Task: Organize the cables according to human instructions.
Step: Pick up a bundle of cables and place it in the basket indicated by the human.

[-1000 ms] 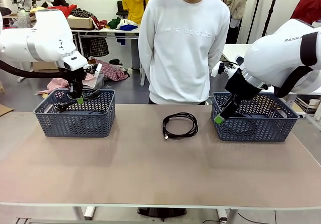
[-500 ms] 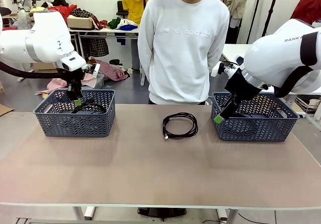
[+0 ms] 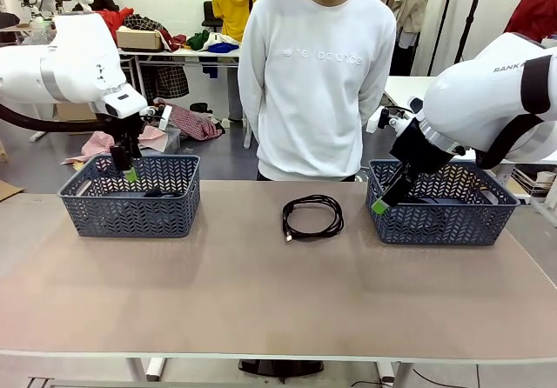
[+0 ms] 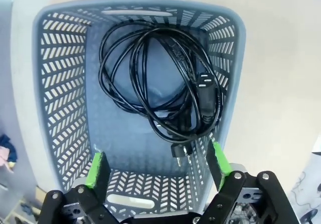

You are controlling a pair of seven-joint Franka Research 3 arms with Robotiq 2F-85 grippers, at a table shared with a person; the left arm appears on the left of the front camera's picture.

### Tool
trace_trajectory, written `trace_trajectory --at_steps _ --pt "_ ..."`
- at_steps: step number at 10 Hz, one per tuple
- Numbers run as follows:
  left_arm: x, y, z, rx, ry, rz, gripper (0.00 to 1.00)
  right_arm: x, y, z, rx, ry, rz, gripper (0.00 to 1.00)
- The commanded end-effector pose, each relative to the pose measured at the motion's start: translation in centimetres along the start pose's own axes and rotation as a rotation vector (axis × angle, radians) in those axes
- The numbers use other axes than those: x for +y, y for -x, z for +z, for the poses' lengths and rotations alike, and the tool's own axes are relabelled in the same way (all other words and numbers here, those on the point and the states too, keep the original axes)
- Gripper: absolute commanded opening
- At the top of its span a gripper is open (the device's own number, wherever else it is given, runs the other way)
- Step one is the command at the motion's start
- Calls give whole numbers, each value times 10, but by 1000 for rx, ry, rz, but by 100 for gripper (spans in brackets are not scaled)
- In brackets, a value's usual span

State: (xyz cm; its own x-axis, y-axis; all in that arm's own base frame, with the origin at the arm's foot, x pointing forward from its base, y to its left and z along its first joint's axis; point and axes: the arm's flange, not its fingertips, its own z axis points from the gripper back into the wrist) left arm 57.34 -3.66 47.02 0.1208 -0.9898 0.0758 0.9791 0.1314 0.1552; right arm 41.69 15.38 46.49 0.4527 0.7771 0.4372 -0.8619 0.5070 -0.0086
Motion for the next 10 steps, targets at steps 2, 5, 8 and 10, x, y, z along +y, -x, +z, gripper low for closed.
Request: trace_trajectory --at_steps 2,5,8,10 --pt "2 3 12 16 18 28 100 1 -1 0 -2 4 -1 100" --pt "1 -1 10 2 16 14 95 1 -1 0 -2 4 -1 100" --pt "1 -1 10 2 16 14 95 1 -1 0 -2 4 -1 100" --pt "1 -1 10 2 16 14 95 1 -1 0 -2 4 -1 100"
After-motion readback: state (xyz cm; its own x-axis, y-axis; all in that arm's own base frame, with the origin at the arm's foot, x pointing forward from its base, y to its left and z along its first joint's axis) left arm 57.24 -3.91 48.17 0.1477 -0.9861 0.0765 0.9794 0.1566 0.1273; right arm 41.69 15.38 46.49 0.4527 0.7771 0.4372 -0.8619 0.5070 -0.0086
